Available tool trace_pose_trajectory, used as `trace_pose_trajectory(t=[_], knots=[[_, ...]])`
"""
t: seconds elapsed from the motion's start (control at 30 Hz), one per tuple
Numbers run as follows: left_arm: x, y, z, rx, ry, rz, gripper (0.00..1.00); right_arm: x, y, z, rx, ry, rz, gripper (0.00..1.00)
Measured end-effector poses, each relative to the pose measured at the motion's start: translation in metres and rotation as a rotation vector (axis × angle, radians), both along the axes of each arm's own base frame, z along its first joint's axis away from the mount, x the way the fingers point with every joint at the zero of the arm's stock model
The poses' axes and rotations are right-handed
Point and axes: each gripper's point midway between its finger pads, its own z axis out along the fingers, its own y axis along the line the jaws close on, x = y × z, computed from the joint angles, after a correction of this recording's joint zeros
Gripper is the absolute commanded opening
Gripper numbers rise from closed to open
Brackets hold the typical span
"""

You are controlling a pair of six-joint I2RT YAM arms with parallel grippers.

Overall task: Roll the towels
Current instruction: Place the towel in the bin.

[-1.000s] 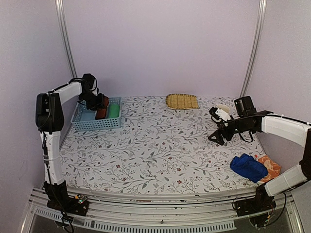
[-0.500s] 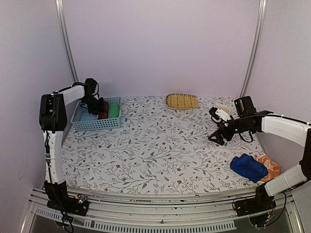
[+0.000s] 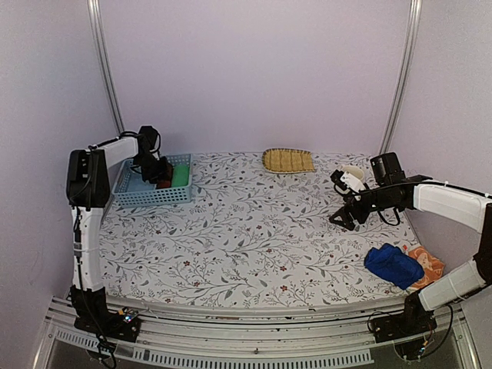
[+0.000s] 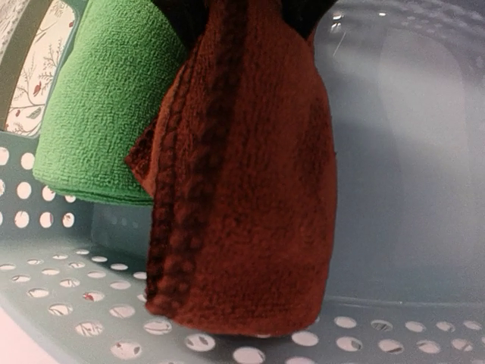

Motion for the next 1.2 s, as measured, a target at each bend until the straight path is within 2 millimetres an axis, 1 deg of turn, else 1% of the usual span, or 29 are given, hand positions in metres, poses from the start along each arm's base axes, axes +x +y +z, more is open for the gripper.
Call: trace_pose_trajectory(t=[0.13, 0.3, 0.83, 0.9, 0.97, 1.07, 1.2], knots=[[0.001, -0.005, 0.001, 0.009, -0.005, -0.011, 0.36, 0.000, 0.000, 0.000, 0.001, 0.000, 0.000, 0.99], [0.001, -0.004, 0.001, 0.017, -0.006, -0.012, 0.41, -0.001, 0.000, -0.001, 0.002, 0.007, 0.003, 0.99], [0.000, -0.005, 0.004, 0.027, -0.013, -0.042, 0.50, -0.002, 0.001, -0.006, -0.002, 0.022, 0.008, 0.99], [0.000, -0.005, 0.005, 0.028, -0.014, -0.045, 0.54, -0.002, 0.001, -0.006, -0.002, 0.023, 0.008, 0.99], [-0.002, -0.005, 0.007, 0.029, -0.014, -0.051, 0.56, -0.002, 0.001, -0.006, -0.002, 0.023, 0.009, 0.99], [-0.005, -0.005, 0.012, 0.031, -0.018, -0.058, 0.57, -0.003, 0.001, -0.006, 0.002, 0.025, 0.011, 0.99], [-0.005, -0.006, 0.023, 0.031, -0.037, -0.070, 0.57, -0.004, 0.003, -0.005, 0.010, 0.028, 0.018, 0.99]])
